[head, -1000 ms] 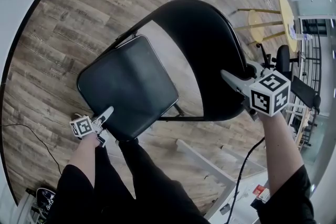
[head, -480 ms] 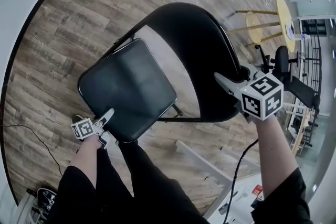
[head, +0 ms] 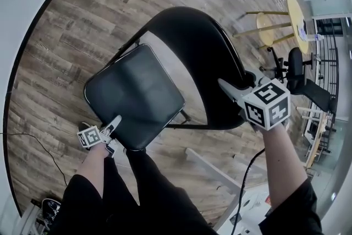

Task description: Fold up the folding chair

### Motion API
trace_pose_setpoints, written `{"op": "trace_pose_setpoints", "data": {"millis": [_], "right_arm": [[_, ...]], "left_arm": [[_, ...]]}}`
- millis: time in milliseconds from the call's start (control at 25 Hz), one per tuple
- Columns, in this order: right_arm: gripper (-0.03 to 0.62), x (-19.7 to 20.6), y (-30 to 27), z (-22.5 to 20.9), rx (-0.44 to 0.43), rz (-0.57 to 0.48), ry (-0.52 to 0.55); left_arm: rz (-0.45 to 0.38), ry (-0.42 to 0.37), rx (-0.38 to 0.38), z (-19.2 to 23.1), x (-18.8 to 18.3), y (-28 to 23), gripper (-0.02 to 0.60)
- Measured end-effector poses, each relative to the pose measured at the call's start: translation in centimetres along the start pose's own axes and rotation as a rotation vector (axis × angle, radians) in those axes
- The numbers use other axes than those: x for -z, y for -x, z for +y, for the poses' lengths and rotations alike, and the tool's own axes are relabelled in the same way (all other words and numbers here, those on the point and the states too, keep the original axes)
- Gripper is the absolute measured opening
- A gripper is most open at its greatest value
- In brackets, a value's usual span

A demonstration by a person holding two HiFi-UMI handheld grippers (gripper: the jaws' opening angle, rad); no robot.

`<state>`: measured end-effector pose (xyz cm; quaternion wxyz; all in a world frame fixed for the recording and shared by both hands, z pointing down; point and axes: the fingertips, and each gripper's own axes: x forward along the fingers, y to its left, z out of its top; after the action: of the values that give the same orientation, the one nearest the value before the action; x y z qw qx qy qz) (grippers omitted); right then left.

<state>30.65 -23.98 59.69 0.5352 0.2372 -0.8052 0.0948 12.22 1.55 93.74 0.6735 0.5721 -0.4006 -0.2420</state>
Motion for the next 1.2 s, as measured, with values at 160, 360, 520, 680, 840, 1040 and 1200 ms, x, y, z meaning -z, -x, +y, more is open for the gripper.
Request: {"op": "trace_pose_setpoints", "data": {"millis": [160, 360, 520, 680, 840, 1040, 1200], "right_arm": [[0.196, -0.2, 0.4, 0.5, 0.008, -0.002, 0.010], [0.193, -0.4, 0.8, 1.0, 0.016, -0.003, 0.017], [0.193, -0.5, 1.0, 1.1, 0.031, 0.004, 0.016], [0.192, -0.7, 1.4, 1.4, 0.036, 0.006, 0.020], [0.189, -1.0, 1.6, 1.6, 0.035, 0.007, 0.022], [0.184, -1.3, 2.0, 2.3, 0.035, 0.004, 0.030], [0.179, -1.7, 2.3, 2.8, 0.042, -0.001, 0.031]], "left_arm": [[-0.001, -0.001, -0.004, -0.6, 0.1, 0.0, 0.242], [-0.001, -0.001, -0.014, -1.2, 0.1, -0.1, 0.238], [-0.002, -0.003, -0.020, -1.8, 0.0, -0.3, 0.233], [-0.002, -0.002, -0.030, -2.5, 0.1, -0.4, 0.229], [-0.005, -0.003, -0.041, -3.1, -0.1, -0.5, 0.222], [-0.007, -0.003, -0.052, -4.0, -0.1, -0.7, 0.218], [-0.008, -0.003, -0.060, -4.7, -0.2, -0.7, 0.210]]}}
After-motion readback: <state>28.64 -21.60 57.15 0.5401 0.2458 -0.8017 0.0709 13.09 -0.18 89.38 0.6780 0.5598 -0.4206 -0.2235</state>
